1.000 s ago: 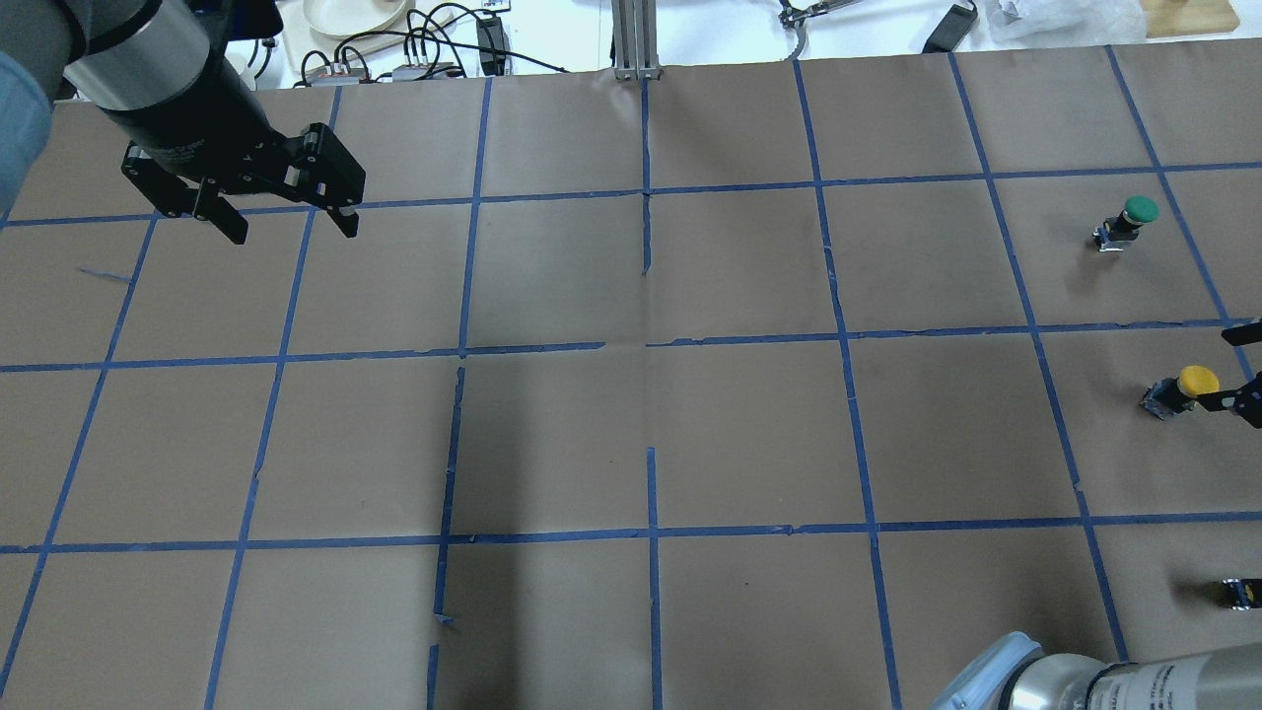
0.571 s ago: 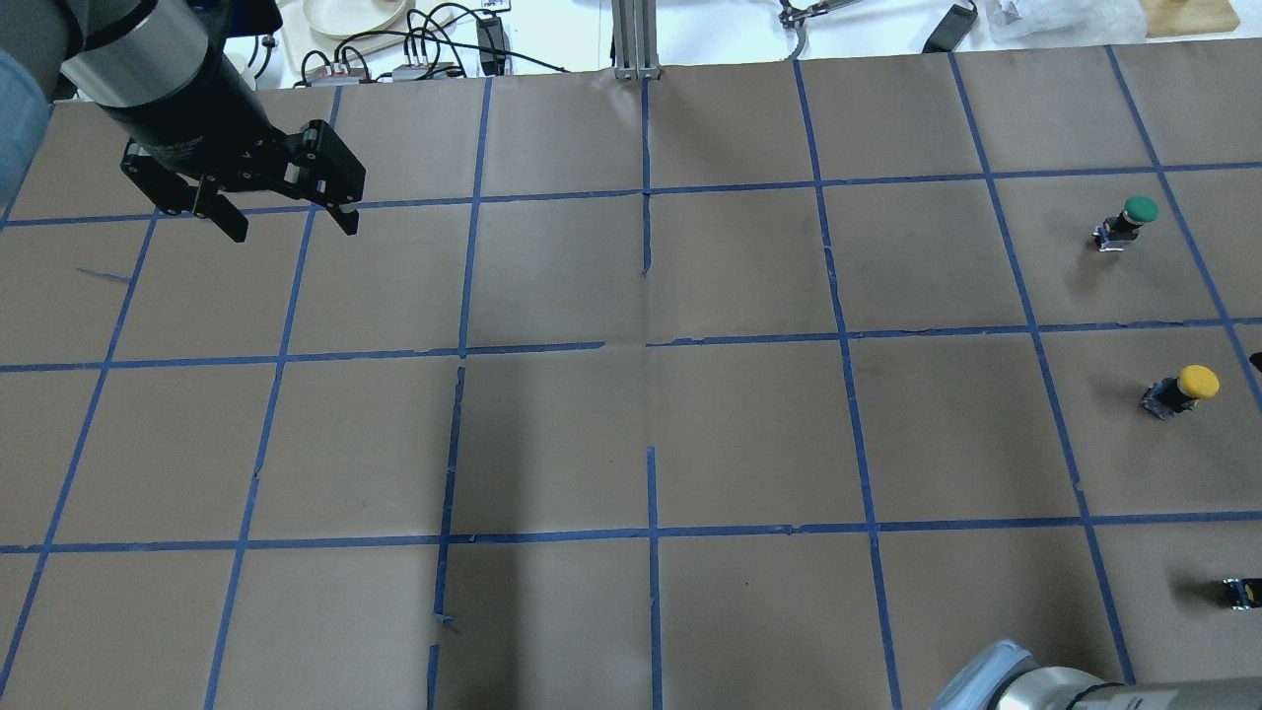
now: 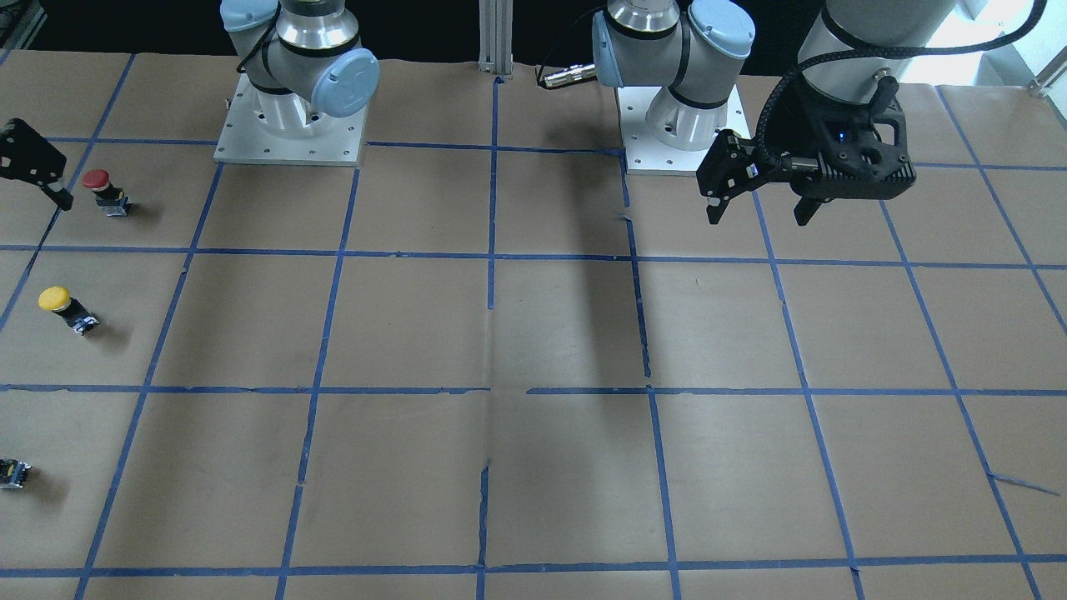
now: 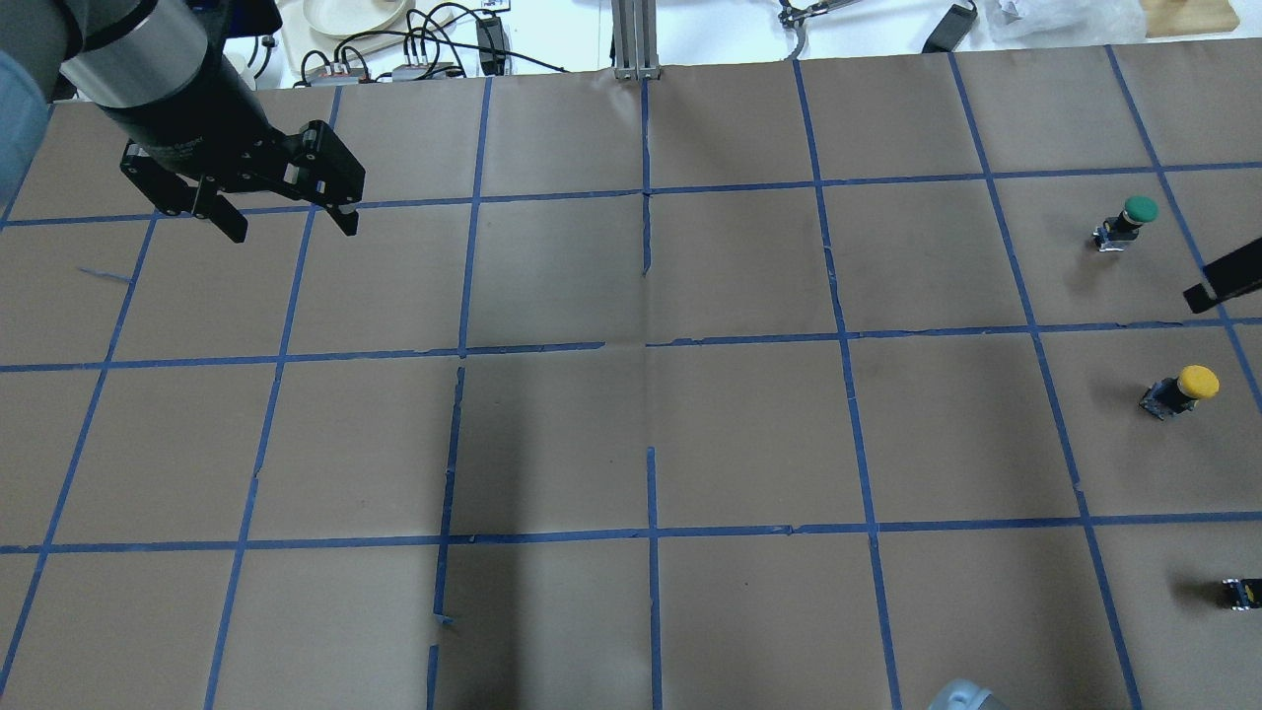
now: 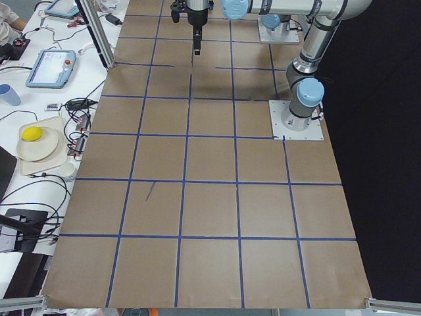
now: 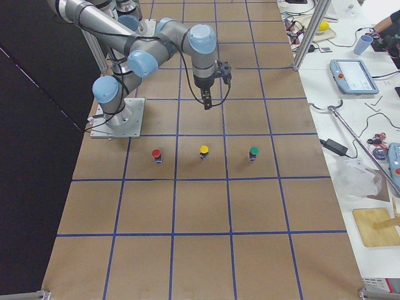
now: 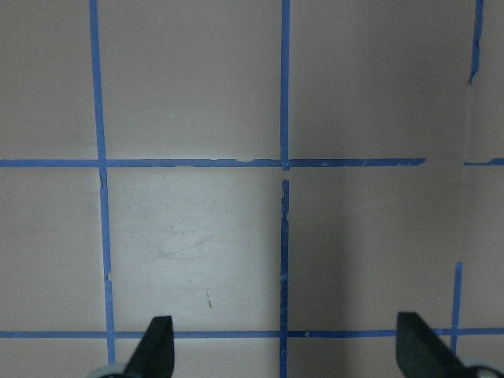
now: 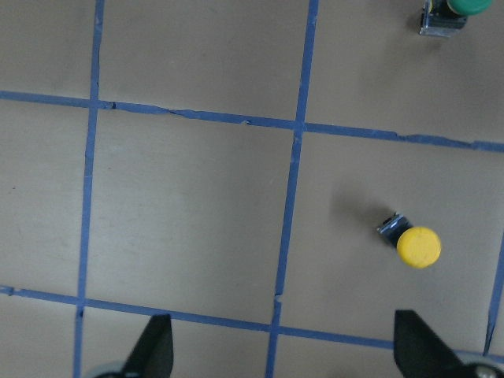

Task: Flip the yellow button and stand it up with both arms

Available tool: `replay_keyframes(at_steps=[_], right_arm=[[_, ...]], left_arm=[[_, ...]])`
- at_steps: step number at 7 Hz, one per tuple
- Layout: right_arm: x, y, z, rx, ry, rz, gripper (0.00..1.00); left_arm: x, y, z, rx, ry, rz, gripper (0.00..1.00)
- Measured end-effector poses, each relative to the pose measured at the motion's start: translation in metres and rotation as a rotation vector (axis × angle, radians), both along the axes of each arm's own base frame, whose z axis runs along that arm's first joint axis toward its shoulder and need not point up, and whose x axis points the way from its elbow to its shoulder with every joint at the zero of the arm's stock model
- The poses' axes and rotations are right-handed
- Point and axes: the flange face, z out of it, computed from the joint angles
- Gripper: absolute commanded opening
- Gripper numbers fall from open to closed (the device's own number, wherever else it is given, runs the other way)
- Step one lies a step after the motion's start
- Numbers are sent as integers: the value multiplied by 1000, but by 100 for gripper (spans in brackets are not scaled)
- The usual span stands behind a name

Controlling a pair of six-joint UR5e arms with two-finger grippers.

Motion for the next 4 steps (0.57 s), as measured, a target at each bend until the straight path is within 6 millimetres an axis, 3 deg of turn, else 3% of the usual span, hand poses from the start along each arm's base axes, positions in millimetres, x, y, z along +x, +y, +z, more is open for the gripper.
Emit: replay_keyframes(at_steps=[2, 4], right_arm=[[79, -3, 32, 64, 33, -193, 100], [143, 1, 46, 84, 47, -291, 100]], left_arm=[[0, 1, 0, 0, -1, 0, 99], [0, 1, 1, -2, -2, -1, 99]])
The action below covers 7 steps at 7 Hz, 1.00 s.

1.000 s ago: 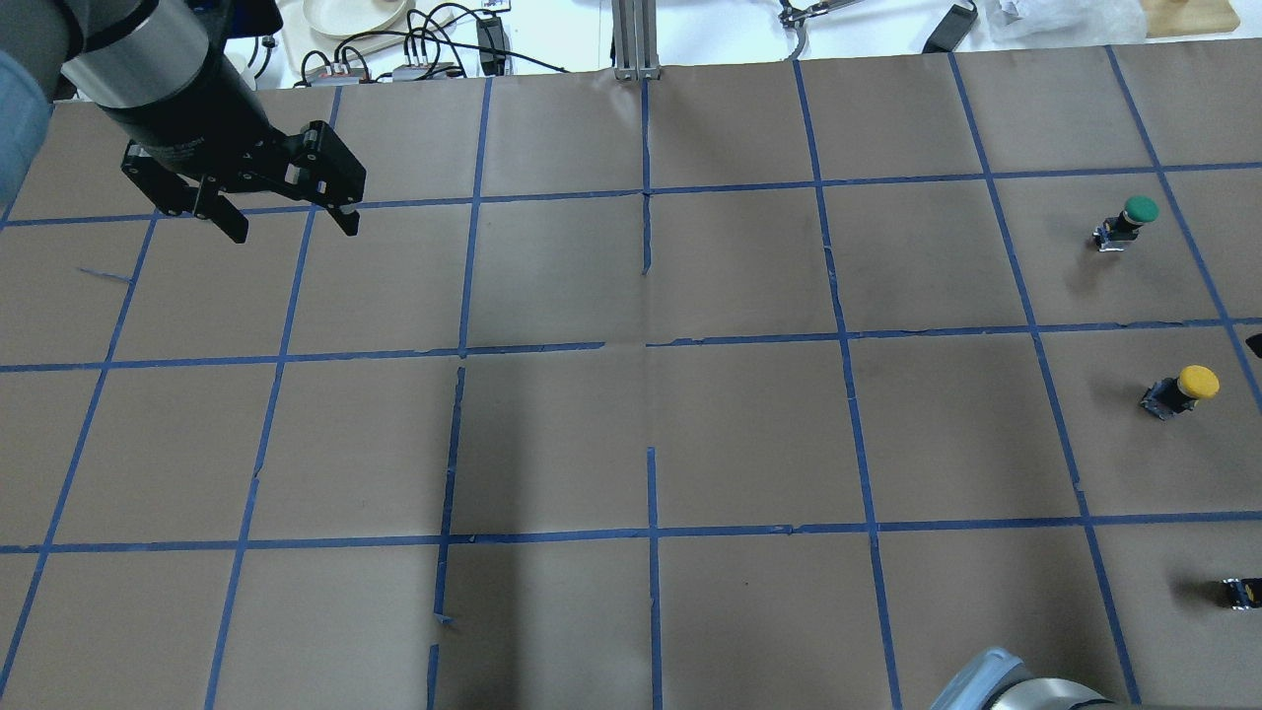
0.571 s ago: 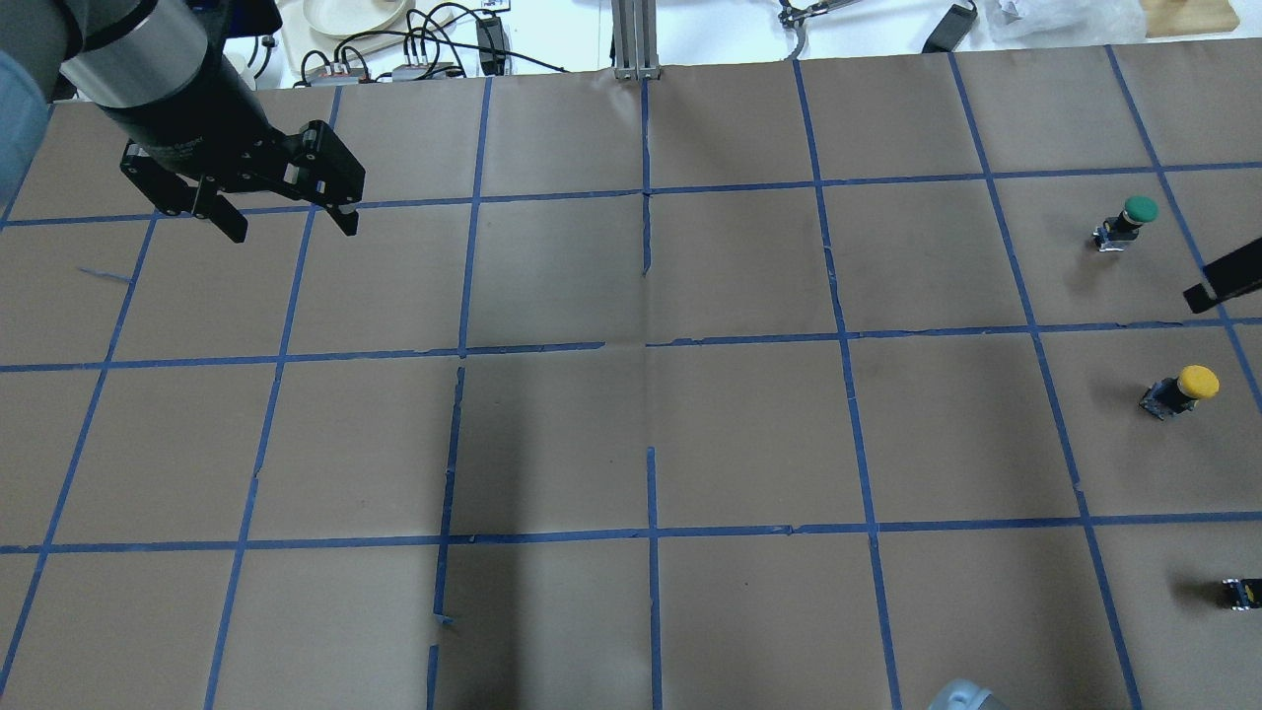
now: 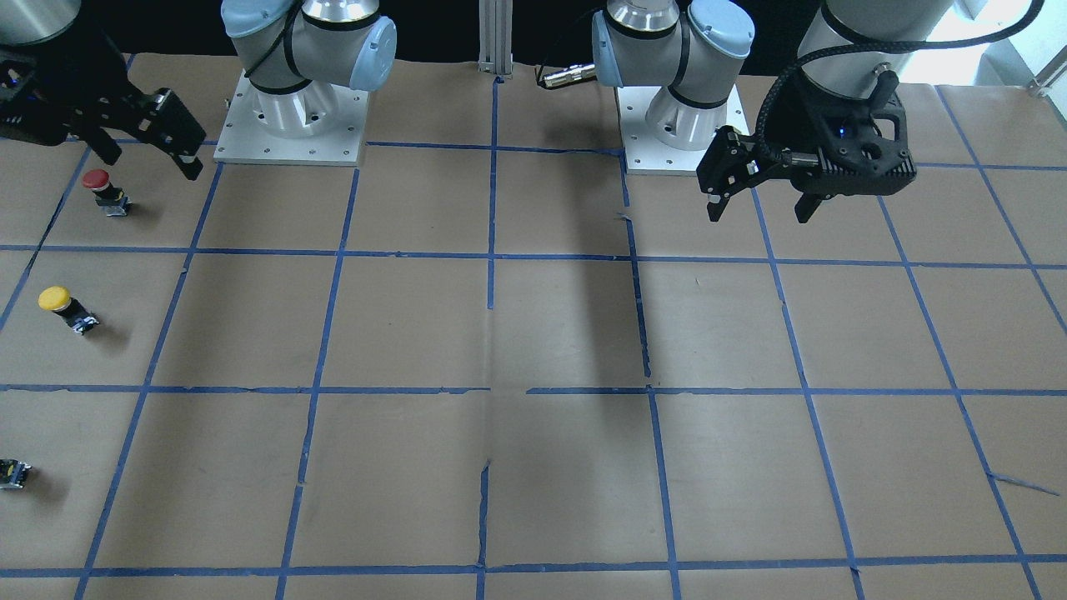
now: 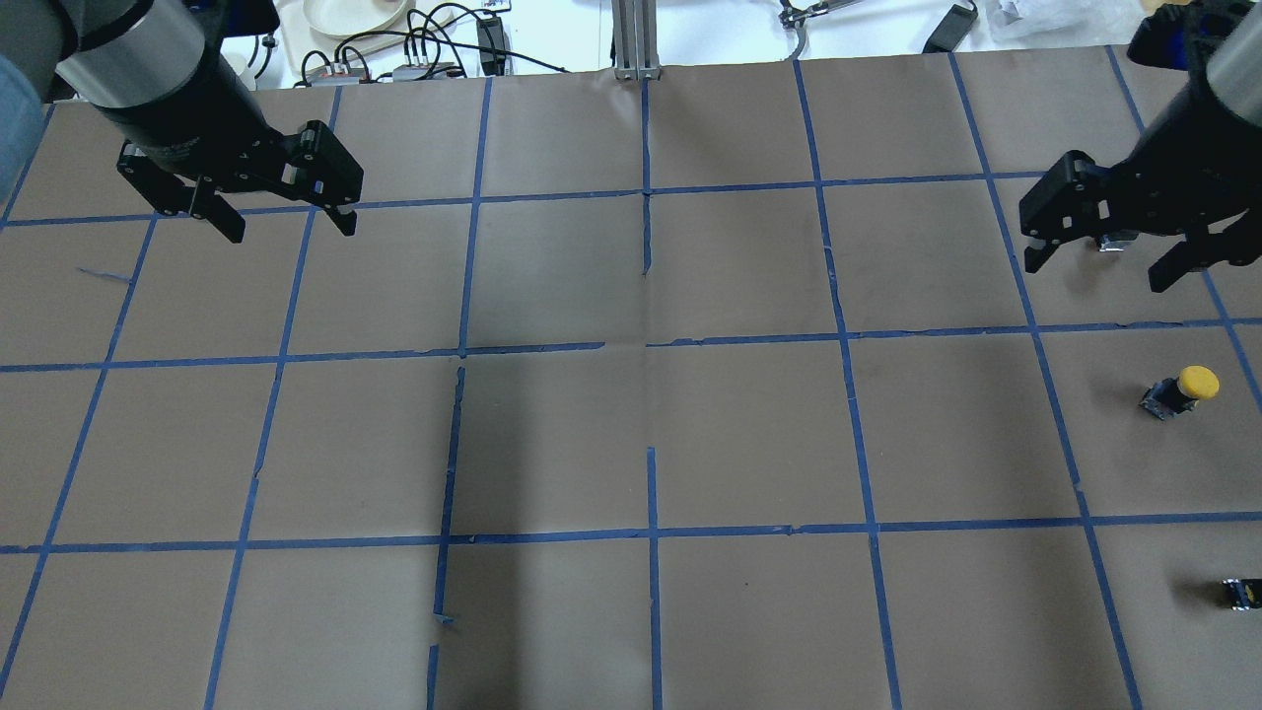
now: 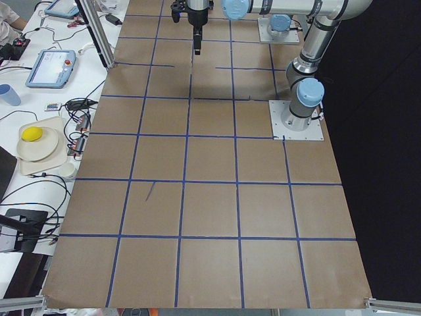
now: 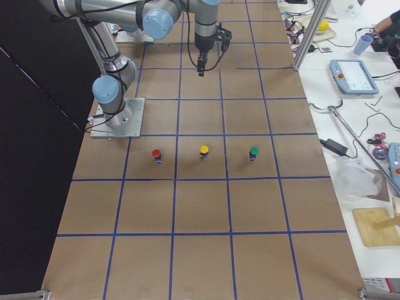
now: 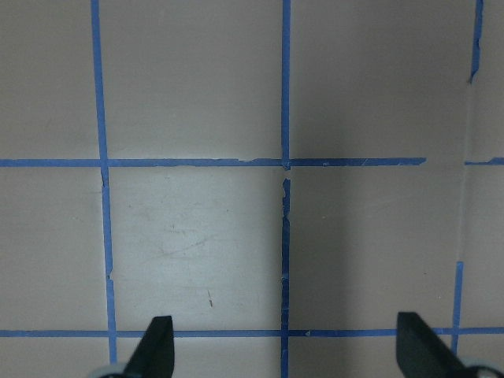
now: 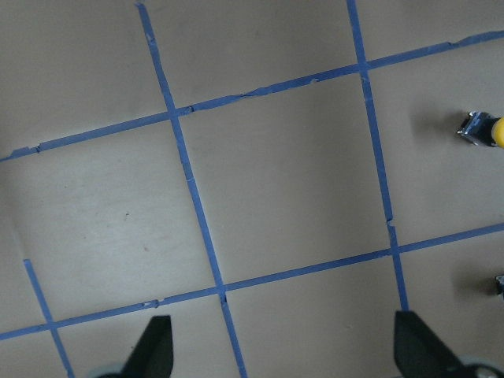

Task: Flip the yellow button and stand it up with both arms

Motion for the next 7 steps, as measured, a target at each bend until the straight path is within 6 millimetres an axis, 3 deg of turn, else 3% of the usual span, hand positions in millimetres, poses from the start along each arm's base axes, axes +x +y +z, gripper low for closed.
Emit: replay_keyframes(at_steps=[2, 3, 7], right_arm=[[55, 9, 0, 4, 5, 32, 100], [68, 12, -2, 6, 3, 57, 100], [79, 19, -5, 9, 3, 65, 100]], left_arm=[[0, 1, 1, -3, 0, 0, 99], [0, 1, 2, -5, -1, 0, 99], [0, 2, 4, -8, -2, 0, 99]])
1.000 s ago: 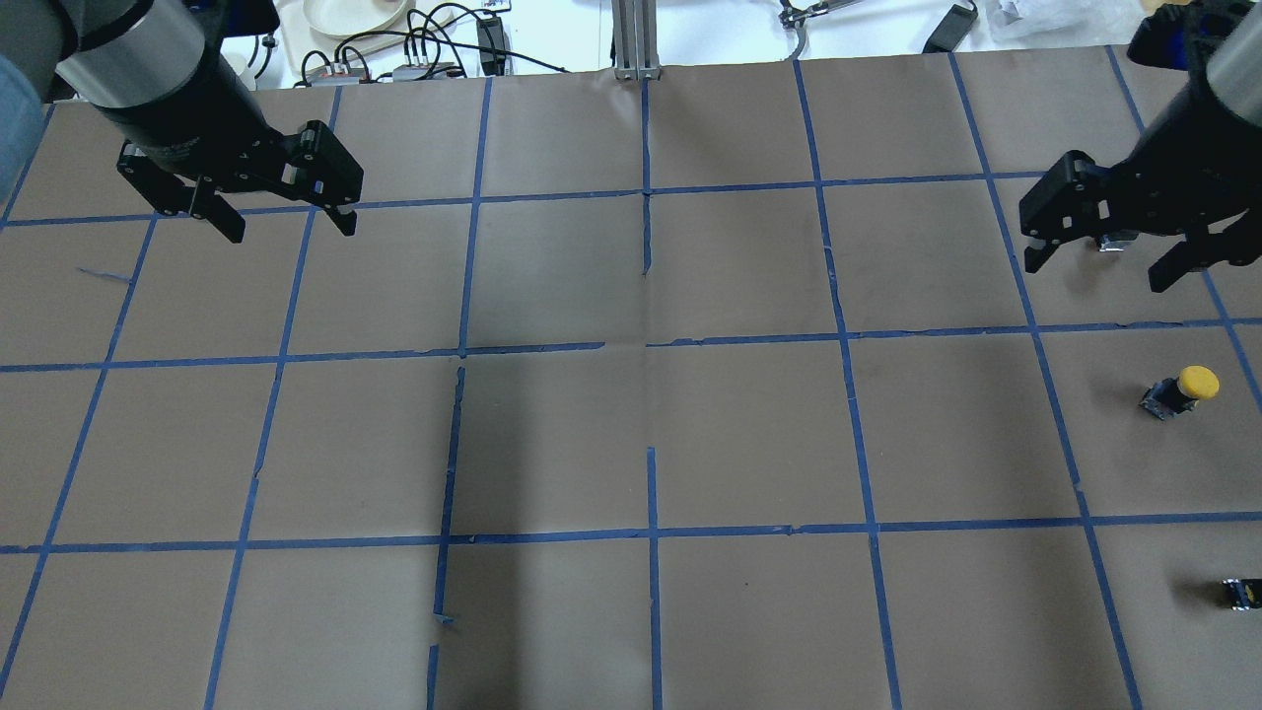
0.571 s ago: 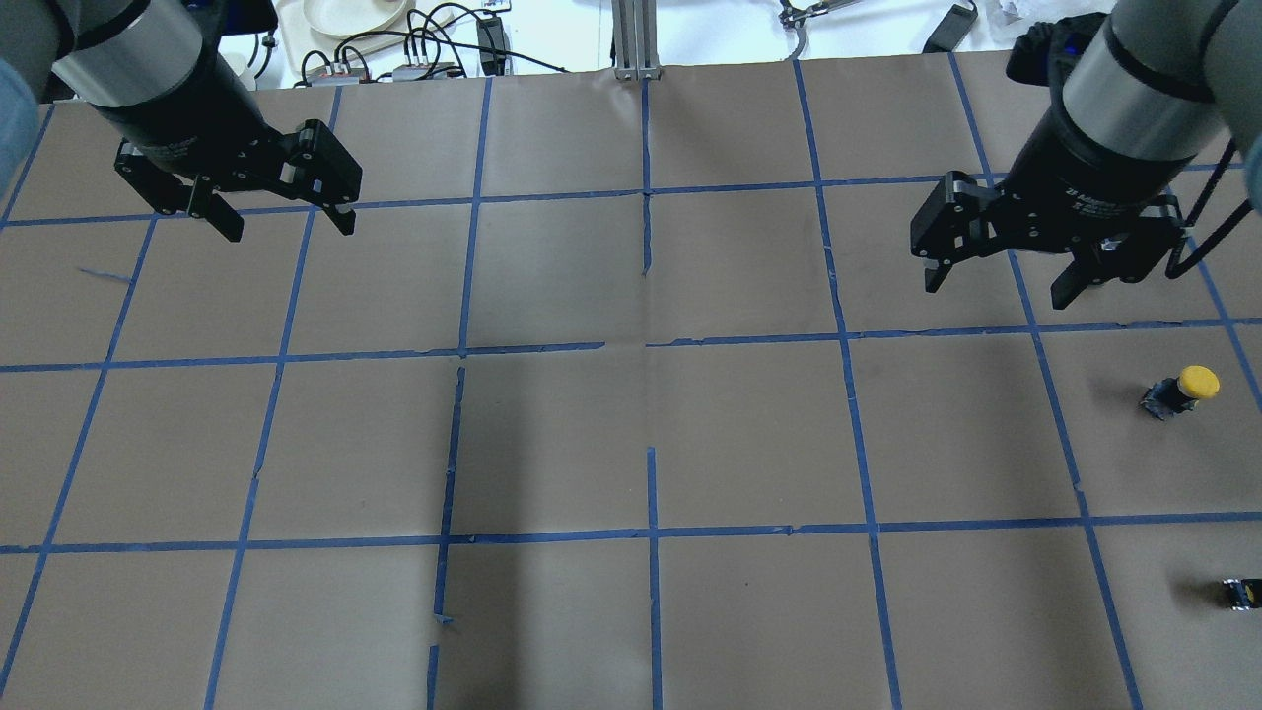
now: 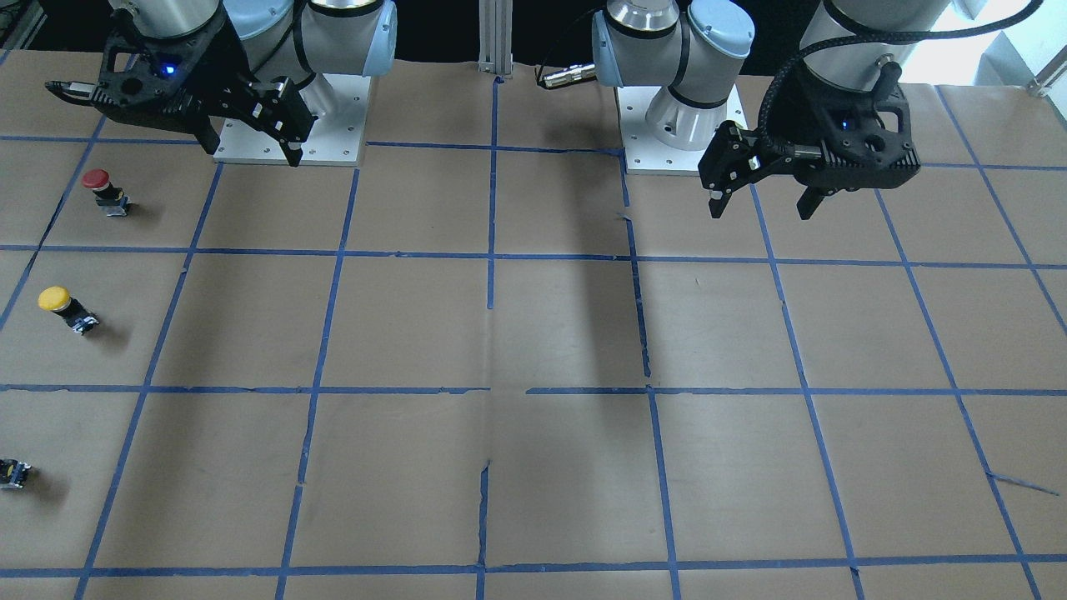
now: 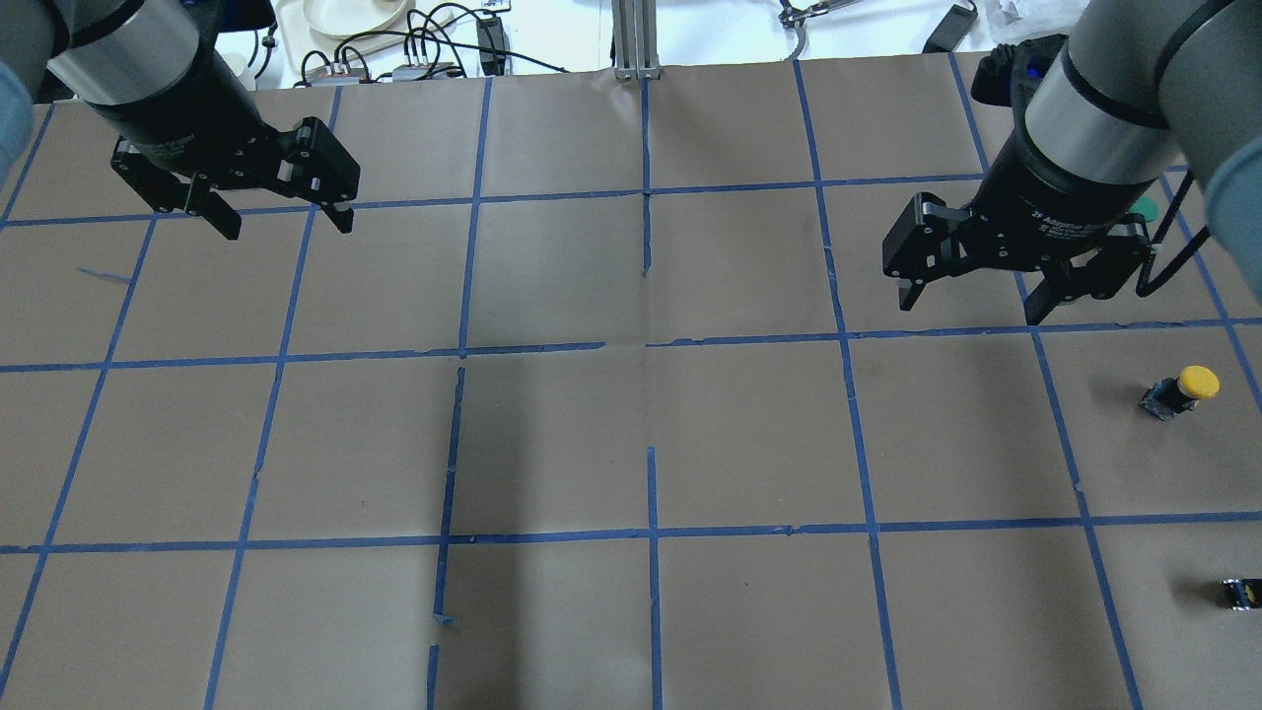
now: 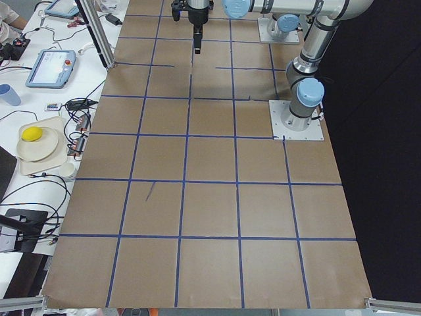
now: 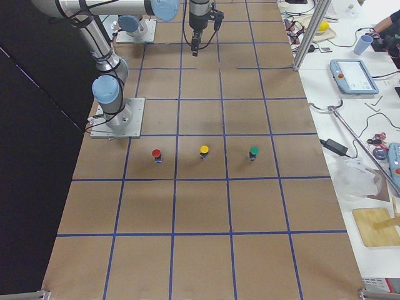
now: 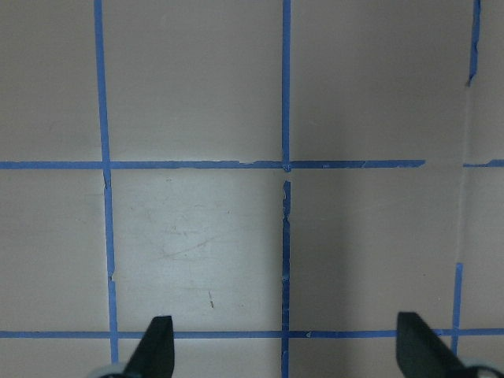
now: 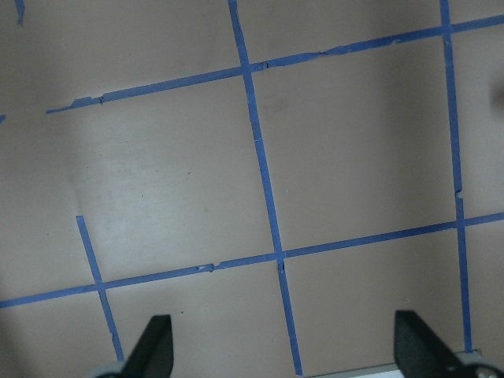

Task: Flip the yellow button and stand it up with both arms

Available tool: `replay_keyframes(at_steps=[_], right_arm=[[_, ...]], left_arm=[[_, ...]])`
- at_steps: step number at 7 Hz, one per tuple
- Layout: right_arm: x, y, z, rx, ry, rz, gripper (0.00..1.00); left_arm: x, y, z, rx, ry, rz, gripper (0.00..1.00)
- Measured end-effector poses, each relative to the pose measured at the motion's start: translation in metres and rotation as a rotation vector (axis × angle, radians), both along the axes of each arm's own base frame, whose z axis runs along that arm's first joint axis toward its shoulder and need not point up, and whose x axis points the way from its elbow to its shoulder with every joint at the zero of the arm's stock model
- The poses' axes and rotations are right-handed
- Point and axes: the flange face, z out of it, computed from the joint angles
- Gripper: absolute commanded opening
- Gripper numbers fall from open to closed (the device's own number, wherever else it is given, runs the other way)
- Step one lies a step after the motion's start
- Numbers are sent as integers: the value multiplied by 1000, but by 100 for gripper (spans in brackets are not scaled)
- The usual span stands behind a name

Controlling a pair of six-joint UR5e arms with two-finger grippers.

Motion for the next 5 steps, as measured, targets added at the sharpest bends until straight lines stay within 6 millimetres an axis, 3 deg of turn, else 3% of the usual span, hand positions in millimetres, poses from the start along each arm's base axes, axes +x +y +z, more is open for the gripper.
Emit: replay_keyframes(at_steps=[5], right_arm=[[-4, 6, 9, -15, 12, 11, 100]], left_arm=[[0, 0, -1, 2, -1, 1, 99]])
